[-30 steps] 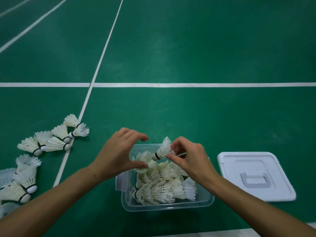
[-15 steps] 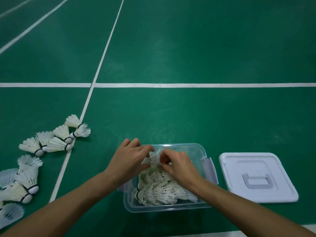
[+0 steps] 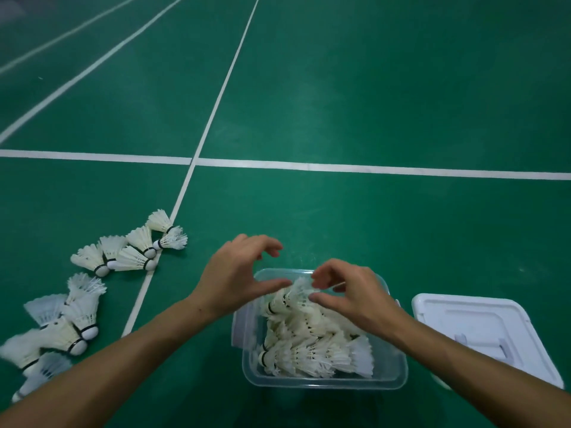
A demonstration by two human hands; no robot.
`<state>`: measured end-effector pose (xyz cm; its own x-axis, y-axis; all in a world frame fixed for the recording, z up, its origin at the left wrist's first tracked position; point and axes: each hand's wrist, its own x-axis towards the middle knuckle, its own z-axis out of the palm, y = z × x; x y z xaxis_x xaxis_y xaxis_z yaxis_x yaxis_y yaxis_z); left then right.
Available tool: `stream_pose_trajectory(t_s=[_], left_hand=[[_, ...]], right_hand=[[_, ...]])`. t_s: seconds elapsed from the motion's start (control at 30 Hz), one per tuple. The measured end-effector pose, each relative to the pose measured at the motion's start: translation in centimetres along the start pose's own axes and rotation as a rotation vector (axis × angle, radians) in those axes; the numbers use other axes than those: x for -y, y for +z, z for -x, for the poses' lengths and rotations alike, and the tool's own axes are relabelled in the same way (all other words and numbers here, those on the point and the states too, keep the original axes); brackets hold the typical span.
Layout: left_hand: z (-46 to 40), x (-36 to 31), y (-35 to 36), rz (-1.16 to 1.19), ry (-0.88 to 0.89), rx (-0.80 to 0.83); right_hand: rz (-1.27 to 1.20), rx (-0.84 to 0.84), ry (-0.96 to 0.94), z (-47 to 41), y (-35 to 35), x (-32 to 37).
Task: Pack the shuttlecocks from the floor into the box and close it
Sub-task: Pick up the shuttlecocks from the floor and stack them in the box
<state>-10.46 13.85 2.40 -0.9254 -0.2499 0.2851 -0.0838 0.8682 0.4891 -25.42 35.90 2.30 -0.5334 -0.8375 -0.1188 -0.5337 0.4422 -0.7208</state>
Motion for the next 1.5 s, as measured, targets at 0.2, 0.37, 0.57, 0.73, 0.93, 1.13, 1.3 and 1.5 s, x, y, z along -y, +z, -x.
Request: stream_pose_trajectory(t_s=[0.2,0.37,0.57,0.73,0.93,1.13,1.3,1.5], left_hand=[[0.3,1.9,-6.5,0.119,-0.113,-0.223],[2.9,7.0,-10.0,0.130,-0.236,-0.326],[6.5,15.6,-12.0,0.101,-0.429,-0.380],[8.0,22.7,-12.3,-0.011,-0.566,-0.272],[7.4,27.2,-11.0,-0.259,-0.611,0.105],[6.2,29.1,-8.1,-0.320,-0.741,0.134],[6.1,29.9,-6.1,-0.168,-0.872,-0.017],[5.3,30.6,-5.1,-0.097,-0.928,-0.080]], right_hand=[[-0.067,-0.029,-0.147,-4.4,-2.8,7.6],[-0.045,0.044,-0.285,-10.1,-0.7,13.9],[-0.057,0.089,-0.337,-16.6,5.9,17.4],[-0.080,0.136,-0.323,-21.0,13.0,17.4],[-0.065,0.116,-0.196,-25.2,19.9,14.3],[0.044,0.076,-0.030,-27.5,24.6,11.8],[-0.012,0.049,0.019,-28.4,26.9,11.5],[-0.011,0.000,0.027,-28.4,27.4,11.1]])
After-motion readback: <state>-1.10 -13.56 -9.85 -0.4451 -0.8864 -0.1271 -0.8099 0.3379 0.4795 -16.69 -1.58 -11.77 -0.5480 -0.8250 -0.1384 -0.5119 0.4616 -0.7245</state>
